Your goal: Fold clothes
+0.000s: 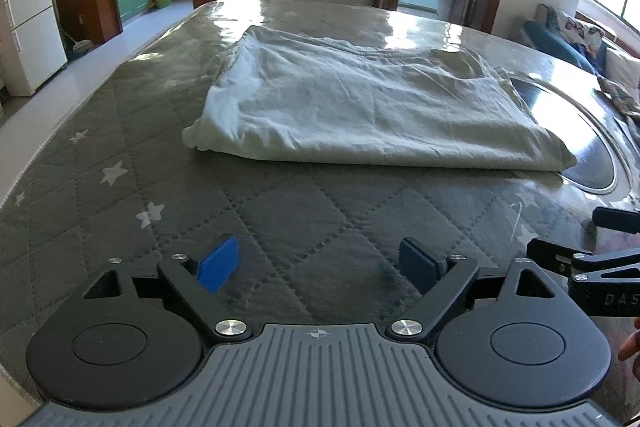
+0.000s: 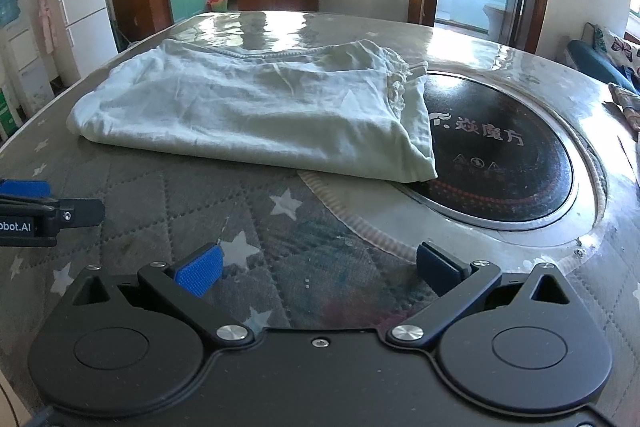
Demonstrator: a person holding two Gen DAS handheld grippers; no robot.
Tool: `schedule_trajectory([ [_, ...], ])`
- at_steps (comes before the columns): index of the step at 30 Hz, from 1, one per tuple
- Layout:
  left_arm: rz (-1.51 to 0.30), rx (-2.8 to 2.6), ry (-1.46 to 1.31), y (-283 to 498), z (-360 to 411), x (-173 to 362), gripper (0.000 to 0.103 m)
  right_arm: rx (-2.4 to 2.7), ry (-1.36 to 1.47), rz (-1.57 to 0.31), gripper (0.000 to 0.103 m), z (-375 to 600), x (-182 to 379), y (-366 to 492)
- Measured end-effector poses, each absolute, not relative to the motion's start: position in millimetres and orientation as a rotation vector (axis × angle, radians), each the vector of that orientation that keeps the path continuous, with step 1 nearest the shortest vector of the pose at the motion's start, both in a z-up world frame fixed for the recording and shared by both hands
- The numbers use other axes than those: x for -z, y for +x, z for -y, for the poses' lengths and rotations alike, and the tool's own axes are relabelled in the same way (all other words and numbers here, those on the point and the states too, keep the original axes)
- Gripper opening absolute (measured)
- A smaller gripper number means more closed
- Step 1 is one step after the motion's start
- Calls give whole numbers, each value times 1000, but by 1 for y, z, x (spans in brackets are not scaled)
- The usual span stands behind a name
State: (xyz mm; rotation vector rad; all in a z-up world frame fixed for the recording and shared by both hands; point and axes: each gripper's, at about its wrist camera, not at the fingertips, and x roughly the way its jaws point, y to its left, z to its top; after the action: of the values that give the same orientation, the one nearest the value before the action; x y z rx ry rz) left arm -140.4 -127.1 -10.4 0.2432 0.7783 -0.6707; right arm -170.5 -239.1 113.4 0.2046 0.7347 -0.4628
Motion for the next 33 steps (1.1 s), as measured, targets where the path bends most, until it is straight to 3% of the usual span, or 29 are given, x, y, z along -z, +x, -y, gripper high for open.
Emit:
schedule_trajectory([
  [9,-798,684,252,-139,132,11,99,463,197,-702,103,237,-113,-173],
  [33,-802,703,260,-139,130,11,101,458,192,-717,103,235,-113,-171],
])
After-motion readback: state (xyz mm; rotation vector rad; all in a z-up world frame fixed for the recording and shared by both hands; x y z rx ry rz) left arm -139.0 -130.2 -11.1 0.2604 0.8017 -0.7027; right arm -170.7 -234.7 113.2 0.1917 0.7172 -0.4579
